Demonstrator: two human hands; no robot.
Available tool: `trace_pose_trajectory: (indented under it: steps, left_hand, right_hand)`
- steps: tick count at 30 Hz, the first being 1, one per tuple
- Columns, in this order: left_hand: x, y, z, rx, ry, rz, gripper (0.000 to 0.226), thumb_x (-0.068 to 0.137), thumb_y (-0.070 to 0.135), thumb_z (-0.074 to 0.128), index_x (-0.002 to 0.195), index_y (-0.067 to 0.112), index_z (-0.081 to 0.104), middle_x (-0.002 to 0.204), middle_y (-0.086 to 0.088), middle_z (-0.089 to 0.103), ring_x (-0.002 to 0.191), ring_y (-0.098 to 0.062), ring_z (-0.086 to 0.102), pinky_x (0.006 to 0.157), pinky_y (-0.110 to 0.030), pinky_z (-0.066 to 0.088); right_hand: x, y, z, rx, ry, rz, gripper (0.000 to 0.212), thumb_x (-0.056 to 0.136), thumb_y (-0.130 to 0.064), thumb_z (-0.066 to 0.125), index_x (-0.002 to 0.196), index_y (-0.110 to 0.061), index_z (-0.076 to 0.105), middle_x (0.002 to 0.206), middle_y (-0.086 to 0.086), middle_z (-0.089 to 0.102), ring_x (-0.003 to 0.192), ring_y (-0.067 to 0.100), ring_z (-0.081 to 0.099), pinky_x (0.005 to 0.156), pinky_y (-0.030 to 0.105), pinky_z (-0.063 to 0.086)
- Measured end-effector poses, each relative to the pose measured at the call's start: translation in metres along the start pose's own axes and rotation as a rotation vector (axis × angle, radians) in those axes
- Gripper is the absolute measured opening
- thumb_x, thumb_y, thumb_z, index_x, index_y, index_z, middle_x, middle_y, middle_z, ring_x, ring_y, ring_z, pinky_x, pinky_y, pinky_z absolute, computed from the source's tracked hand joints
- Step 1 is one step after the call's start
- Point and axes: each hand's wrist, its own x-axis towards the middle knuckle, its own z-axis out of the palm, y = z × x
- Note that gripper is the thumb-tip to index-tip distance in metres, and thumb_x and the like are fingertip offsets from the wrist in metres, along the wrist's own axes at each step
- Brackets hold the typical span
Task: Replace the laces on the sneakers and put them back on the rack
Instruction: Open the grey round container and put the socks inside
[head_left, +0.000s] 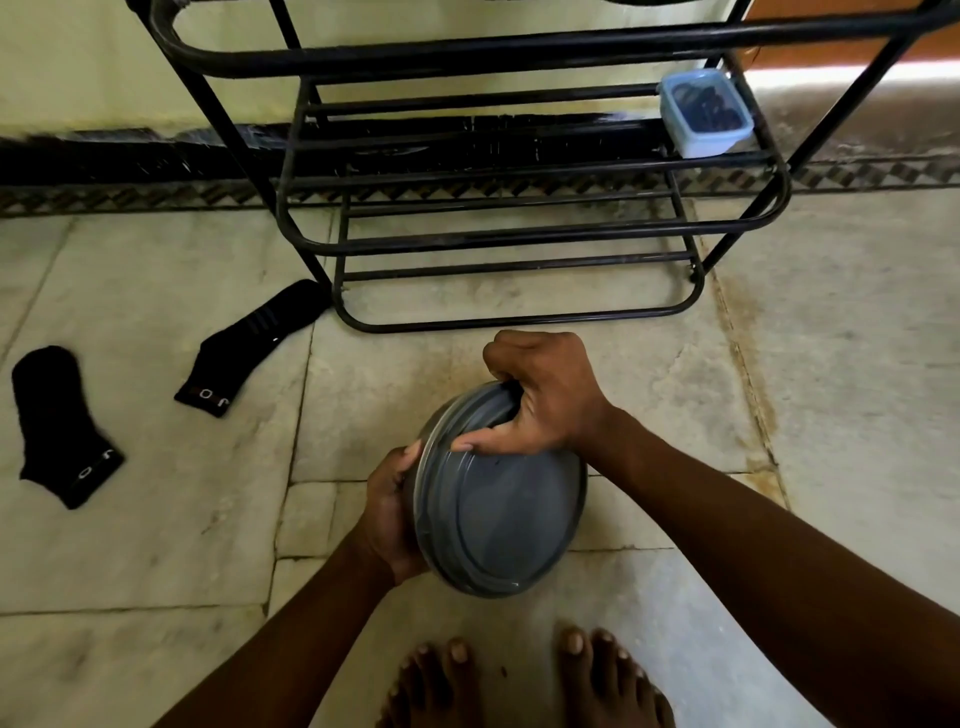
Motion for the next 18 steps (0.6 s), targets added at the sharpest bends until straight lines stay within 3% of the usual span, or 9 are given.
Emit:
trace_pose_trajectory:
  steps: [6, 9, 12, 13, 15, 18]
  left_hand:
    - [0.001, 0.004, 0.0, 0.031, -0.019, 0.038, 0.069, 0.056, 0.053, 0.091, 0.11, 0.012, 0.08, 0.113, -0.016, 0.075, 0.101, -0.028, 0.074, 0.081, -0.037, 0.061]
    - [0.002, 0.01, 0.0, 0.037, -0.045, 0.05, 0.061, 0.065, 0.055, 0.084, 0.111, 0.015, 0.08, 0.113, -0.012, 0.076, 0.103, -0.024, 0.073, 0.084, -0.035, 0.06]
    - [0.002, 0.015, -0.006, -0.087, -0.127, 0.005, 0.055, 0.099, 0.046, 0.046, 0.133, 0.008, 0.067, 0.13, -0.016, 0.068, 0.121, -0.027, 0.065, 0.1, -0.038, 0.053]
    - [0.004, 0.014, -0.014, -0.161, -0.197, -0.006, 0.06, 0.105, 0.042, 0.031, 0.141, 0.002, 0.057, 0.138, -0.022, 0.062, 0.129, -0.032, 0.059, 0.107, -0.042, 0.048]
    - [0.004, 0.012, -0.023, -0.226, -0.176, -0.02, 0.066, 0.107, 0.039, 0.016, 0.147, -0.004, 0.047, 0.143, -0.027, 0.055, 0.133, -0.038, 0.054, 0.111, -0.047, 0.044]
    - [0.004, 0.01, -0.02, -0.105, -0.072, 0.021, 0.068, 0.105, 0.036, 0.013, 0.125, 0.006, 0.071, 0.121, -0.019, 0.072, 0.111, -0.031, 0.07, 0.091, -0.04, 0.058]
  right_hand:
    - [0.002, 0.0, -0.007, -0.029, 0.022, -0.029, 0.076, 0.064, -0.089, 0.063, 0.062, -0.015, 0.044, 0.061, -0.005, 0.04, 0.053, 0.014, 0.036, 0.047, 0.034, 0.035]
    - [0.006, -0.003, -0.016, 0.002, -0.058, -0.077, 0.075, 0.063, -0.088, 0.067, 0.069, -0.016, 0.046, 0.07, -0.004, 0.044, 0.058, 0.013, 0.038, 0.052, 0.031, 0.035]
    - [0.006, -0.003, -0.026, 0.024, -0.274, -0.004, 0.079, 0.056, -0.085, 0.075, 0.089, -0.018, 0.049, 0.089, -0.006, 0.045, 0.07, 0.013, 0.044, 0.062, 0.03, 0.041]
    - [0.004, -0.002, -0.03, 0.012, -0.335, 0.033, 0.083, 0.054, -0.085, 0.077, 0.096, -0.019, 0.049, 0.094, -0.007, 0.045, 0.074, 0.014, 0.046, 0.065, 0.03, 0.043]
    - [0.0, 0.0, -0.036, 0.002, -0.403, 0.104, 0.086, 0.05, -0.083, 0.08, 0.101, -0.022, 0.045, 0.097, -0.009, 0.046, 0.078, 0.014, 0.048, 0.066, 0.031, 0.045]
    - [-0.002, 0.003, -0.039, -0.006, -0.444, 0.154, 0.084, 0.047, -0.081, 0.083, 0.093, -0.025, 0.042, 0.086, -0.013, 0.048, 0.072, 0.009, 0.047, 0.062, 0.028, 0.039]
